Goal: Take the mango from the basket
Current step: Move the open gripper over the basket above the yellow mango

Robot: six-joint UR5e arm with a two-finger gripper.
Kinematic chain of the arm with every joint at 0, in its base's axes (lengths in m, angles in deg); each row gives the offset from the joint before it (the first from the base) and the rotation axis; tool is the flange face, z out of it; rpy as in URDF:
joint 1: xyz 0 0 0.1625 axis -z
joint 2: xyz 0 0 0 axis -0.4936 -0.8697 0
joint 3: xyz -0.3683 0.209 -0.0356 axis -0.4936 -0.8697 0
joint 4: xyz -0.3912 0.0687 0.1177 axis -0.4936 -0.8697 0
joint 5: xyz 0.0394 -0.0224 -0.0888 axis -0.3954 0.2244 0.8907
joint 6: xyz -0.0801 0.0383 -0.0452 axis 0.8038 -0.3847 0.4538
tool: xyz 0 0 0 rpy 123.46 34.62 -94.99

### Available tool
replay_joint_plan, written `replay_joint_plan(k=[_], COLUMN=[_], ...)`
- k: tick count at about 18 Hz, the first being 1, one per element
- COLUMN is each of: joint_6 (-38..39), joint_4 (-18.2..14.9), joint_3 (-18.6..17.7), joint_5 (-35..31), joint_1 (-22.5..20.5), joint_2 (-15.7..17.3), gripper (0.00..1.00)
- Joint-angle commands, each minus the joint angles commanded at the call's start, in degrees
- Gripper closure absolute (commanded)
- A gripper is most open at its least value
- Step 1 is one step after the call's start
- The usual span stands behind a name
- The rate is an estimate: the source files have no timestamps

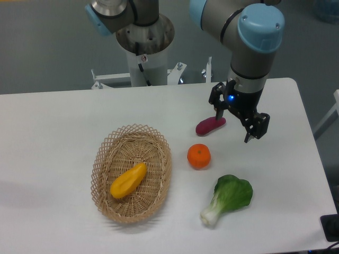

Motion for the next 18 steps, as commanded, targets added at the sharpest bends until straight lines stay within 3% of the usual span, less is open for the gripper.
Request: replay_joint_plan(k=[11,15,18], joint_6=[1.14,7.37,13.77], joint_4=[0.26,4.12,5.10], joint_3=[-0.97,-2.89,-5.00], joint_5=[0.18,0.09,0.09], joint_1=[0.61,3.24,5.88], joint_2=[0.00,-0.53,-0.88], gripper=[0.00,0.00,0.00])
